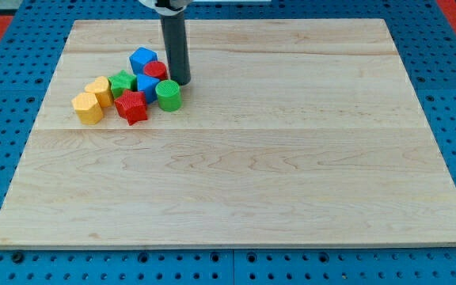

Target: Place the red star to the top of the blue cube

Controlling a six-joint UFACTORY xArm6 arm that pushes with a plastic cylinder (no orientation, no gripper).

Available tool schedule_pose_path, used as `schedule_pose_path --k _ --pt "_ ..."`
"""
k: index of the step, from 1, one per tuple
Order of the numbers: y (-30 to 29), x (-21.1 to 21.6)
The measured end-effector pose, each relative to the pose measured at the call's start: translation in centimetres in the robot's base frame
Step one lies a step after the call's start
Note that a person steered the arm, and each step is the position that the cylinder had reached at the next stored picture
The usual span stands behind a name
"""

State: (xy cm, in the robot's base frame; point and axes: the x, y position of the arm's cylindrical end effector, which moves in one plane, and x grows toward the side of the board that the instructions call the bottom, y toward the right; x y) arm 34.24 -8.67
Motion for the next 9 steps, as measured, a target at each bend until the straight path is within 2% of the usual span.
schedule_pose_path --k 1,2,3,4,5,9 --pt "2.7 1.2" --pt "8.3 6.8" --pt "5.9 14.8" --pt "-1.0 17.9" --pt "-4.5 18.0" --pt "-8.4 18.0"
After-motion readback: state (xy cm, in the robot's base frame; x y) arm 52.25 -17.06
